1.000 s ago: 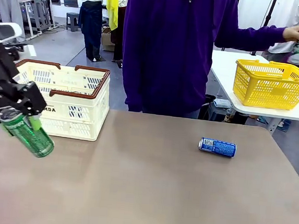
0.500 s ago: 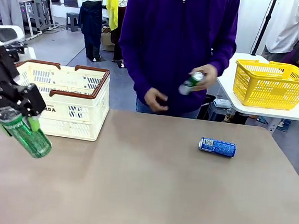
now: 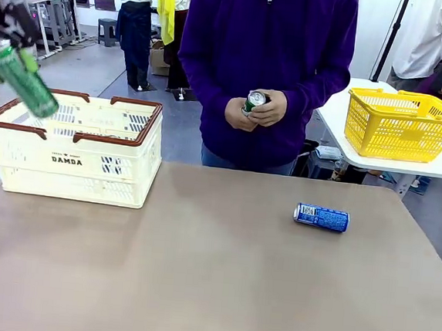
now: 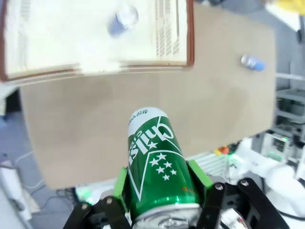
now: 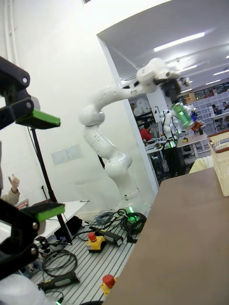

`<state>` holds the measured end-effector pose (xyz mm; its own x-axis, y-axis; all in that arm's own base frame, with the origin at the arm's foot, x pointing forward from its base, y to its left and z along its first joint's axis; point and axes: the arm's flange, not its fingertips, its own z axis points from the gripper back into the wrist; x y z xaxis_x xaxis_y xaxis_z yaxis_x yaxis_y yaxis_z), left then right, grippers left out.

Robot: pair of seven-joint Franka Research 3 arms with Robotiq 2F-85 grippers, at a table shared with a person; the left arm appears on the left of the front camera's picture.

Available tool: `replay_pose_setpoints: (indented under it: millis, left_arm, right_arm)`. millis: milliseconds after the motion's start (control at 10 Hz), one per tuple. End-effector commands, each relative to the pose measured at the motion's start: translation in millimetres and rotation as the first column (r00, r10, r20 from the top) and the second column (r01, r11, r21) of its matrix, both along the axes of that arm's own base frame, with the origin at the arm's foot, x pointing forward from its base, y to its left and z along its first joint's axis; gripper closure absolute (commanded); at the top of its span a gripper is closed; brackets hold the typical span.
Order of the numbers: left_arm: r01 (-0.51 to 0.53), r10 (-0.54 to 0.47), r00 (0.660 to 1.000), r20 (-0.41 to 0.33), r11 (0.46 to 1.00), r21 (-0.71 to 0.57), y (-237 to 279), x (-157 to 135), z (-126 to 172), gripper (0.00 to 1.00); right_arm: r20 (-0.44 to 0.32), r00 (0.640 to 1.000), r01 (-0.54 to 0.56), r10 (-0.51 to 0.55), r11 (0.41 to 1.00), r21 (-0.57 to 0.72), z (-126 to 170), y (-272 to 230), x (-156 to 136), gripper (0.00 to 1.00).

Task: Place the drinks into the Shopping basket.
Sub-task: Pick up one drink and place it into the Shopping basket.

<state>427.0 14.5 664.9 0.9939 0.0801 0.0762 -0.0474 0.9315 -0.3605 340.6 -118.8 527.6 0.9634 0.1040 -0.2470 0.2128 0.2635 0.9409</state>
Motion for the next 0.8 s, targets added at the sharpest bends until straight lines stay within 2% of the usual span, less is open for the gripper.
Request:
replay_pose_setpoints:
  millis: [0,100,200,300,400,600,700]
  left_arm:
    - [-0.019,0.021,1.0,-0.009,0.993,0.113,3,74,10,1.0]
    - [-0.085,0.086,0.996,-0.001,0.977,0.194,12,109,-7,1.0]
    - [-0.083,0.095,0.994,-0.045,0.972,0.221,19,142,-33,1.0]
    - [-0.088,0.109,0.991,-0.074,0.965,0.248,22,161,-58,1.0]
    - [-0.082,0.115,0.987,-0.114,0.961,0.263,22,175,-82,1.0]
    - [-0.078,0.121,0.982,-0.146,0.959,0.271,22,192,-127,1.0]
    - [-0.086,0.134,0.965,-0.224,0.974,0.212,23,197,-140,1.0]
  right_arm:
    - [-0.006,1.0,-0.012,0.012,1.0,-0.007,4,-3,-2,0.18]
    - [-0.006,1.0,-0.012,0.012,1.0,-0.007,4,-3,-2,0.18]
    - [-0.006,1.0,-0.012,0.012,1.0,-0.007,4,-3,-2,0.18]
    - [-0.006,1.0,-0.012,0.012,1.0,-0.007,4,-3,-2,0.18]
    - [-0.006,1.0,-0.012,0.012,1.0,-0.007,4,-3,-2,0.18]
    - [-0.006,1.0,-0.012,0.012,1.0,-0.007,4,-3,-2,0.18]
    - [-0.006,1.0,-0.012,0.012,1.0,-0.007,4,-3,-2,0.18]
